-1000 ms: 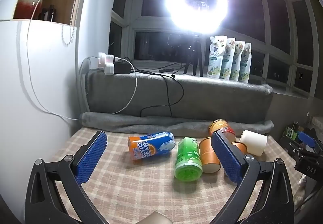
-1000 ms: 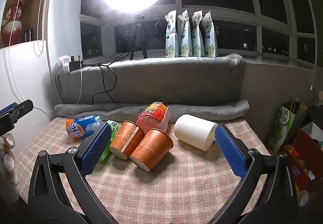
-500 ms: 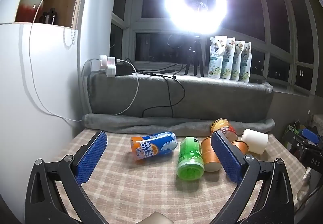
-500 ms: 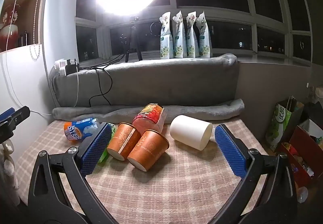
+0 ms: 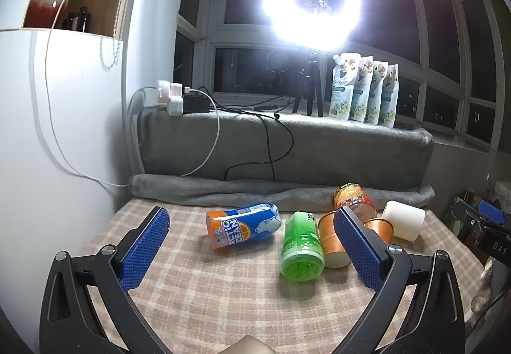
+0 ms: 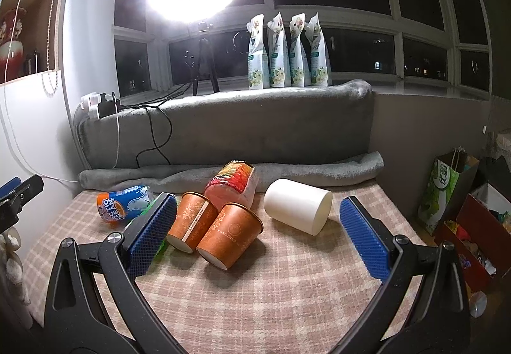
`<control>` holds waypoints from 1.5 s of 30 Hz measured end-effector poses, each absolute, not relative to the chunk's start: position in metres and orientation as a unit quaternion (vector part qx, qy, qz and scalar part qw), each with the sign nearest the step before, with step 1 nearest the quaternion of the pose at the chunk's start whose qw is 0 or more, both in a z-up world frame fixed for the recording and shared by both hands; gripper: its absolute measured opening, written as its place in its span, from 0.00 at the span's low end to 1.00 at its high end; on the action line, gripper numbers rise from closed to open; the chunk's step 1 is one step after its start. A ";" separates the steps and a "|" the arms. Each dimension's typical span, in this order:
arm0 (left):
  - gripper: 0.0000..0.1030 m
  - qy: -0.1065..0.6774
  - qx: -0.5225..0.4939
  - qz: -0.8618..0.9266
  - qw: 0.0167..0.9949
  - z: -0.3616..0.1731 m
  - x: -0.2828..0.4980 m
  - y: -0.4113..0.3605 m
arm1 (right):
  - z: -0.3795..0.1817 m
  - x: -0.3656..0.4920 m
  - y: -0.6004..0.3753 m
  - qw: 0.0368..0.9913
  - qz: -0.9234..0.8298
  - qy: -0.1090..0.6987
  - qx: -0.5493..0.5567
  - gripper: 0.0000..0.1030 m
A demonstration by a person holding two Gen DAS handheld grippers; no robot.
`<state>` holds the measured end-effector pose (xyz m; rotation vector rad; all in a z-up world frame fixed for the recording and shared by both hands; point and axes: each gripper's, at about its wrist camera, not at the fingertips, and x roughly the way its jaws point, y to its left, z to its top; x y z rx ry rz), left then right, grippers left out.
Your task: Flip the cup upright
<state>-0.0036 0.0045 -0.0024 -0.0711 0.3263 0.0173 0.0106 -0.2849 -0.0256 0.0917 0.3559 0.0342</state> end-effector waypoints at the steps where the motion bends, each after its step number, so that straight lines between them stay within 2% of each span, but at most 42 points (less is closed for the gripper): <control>1: 0.99 0.163 -0.035 0.008 0.986 -0.003 -0.003 0.004 | -0.026 0.011 -0.285 0.983 0.017 0.178 0.046 1.00; 45: 0.99 0.163 -0.031 0.005 0.986 -0.005 -0.003 0.000 | -0.028 0.011 -0.286 0.982 0.018 0.183 0.048 1.00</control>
